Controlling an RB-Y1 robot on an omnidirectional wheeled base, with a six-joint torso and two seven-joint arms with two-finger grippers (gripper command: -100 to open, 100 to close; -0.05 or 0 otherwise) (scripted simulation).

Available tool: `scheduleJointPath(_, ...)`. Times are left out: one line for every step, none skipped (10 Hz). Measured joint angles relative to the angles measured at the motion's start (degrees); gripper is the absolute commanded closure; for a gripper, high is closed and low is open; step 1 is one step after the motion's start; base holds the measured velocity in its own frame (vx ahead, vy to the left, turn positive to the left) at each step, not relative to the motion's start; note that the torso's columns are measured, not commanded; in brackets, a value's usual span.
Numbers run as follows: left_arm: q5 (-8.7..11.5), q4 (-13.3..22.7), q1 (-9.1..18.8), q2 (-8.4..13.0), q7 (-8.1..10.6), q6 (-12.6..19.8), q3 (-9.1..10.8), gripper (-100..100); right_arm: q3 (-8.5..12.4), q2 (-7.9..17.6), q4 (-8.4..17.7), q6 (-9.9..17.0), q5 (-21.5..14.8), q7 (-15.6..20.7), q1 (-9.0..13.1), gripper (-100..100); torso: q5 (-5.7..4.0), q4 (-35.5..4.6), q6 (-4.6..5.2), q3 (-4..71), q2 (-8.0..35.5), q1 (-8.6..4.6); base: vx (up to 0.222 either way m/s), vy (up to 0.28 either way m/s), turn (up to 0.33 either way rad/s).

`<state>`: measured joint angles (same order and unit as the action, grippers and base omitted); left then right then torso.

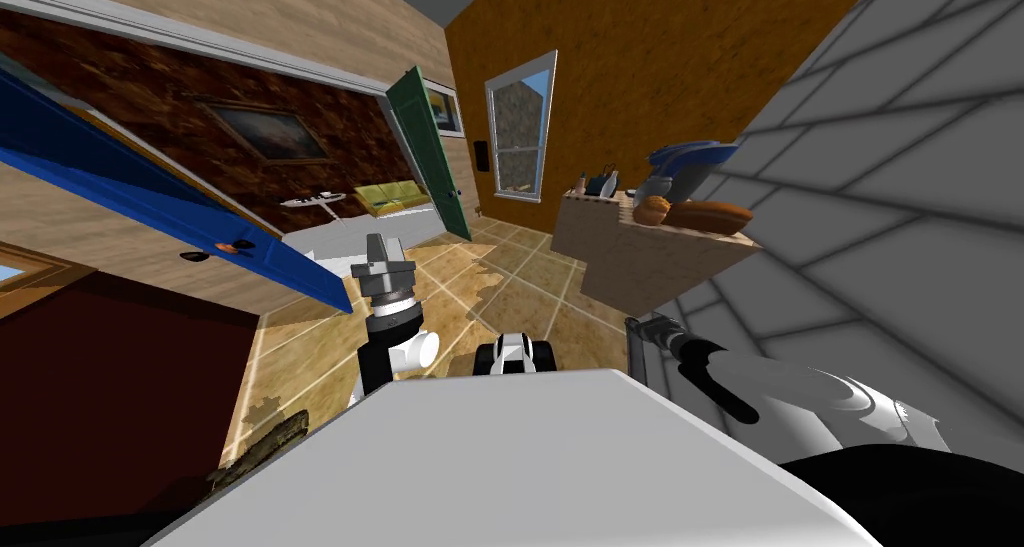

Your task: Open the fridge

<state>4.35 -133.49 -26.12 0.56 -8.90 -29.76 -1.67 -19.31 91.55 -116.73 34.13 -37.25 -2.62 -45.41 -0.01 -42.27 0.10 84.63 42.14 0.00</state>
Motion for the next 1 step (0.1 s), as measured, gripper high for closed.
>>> scheduleJointPath(0.0,0.0,0.0,0.0,0.0,0.0,0.0,0,-0.1,0.1,0.1,-0.2,0.1,0.1,0.7,-100,-0.02,0.1,-0.04,0.1,-0.2,-0.03,-0.119,-0.019,0.099)
